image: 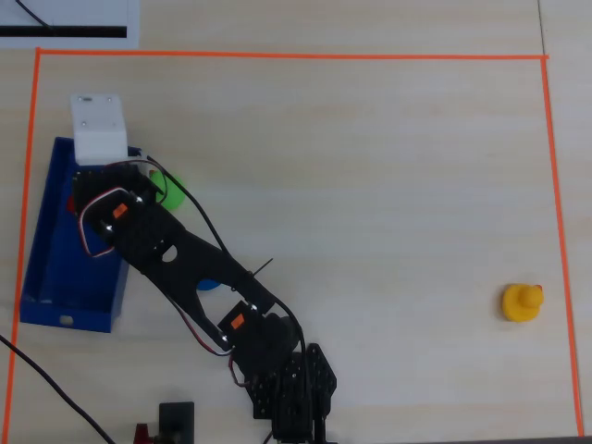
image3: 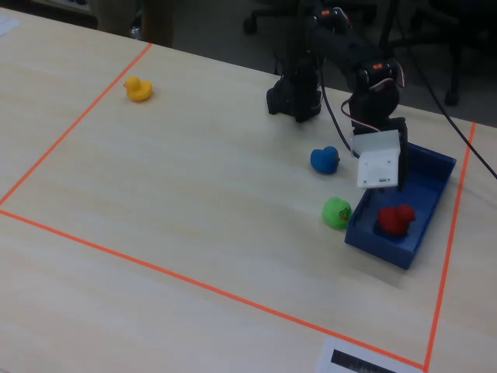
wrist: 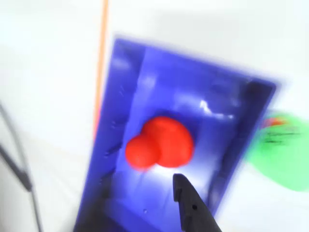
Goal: Grasp red duck and put it into box.
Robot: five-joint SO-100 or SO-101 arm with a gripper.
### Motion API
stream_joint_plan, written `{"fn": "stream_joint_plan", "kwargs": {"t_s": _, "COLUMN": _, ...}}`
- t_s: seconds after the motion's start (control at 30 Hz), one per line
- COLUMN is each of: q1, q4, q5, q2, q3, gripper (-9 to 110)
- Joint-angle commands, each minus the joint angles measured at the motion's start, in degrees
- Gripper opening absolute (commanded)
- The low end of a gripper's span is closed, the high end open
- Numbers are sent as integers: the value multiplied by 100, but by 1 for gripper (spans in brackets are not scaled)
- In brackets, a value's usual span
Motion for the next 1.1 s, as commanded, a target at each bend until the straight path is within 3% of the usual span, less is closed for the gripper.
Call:
{"fn": "stream_joint_plan", "kwargs": {"t_s": 0.0, "q1": 369, "q4": -132, "q5": -501, "q2": 1371, "q3": 308, "gripper": 0}}
{"fn": "stream_joint_plan", "kwargs": {"t_s": 0.23, "q1": 1819, "q4": -1090, "q5": -1547, "q2": 3656, "q3": 2593, "gripper": 0}}
{"fn": "stream_joint_plan", "kwargs": {"t_s": 0.37, "q1": 2725, "q4": -2373, "q5": -2215, "q2": 5124, "q3": 4518, "gripper": 0}}
{"fn": "stream_joint_plan", "kwargs": {"t_s": 0.53, "q1": 3366, "q4": -3094, "q5": -2716, "q2": 6680, "q3": 6970, "gripper": 0}}
{"fn": "stream_joint_plan", "kwargs": {"t_s": 0.77, "q1": 3533, "q4": -2232, "q5": -2698, "q2": 9193, "q3": 9299, "gripper": 0}}
{"fn": "stream_joint_plan", "kwargs": {"t_s": 1.07, "q1": 3621, "q4": 167, "q5": -2619, "q2": 10397, "q3": 9431, "gripper": 0}}
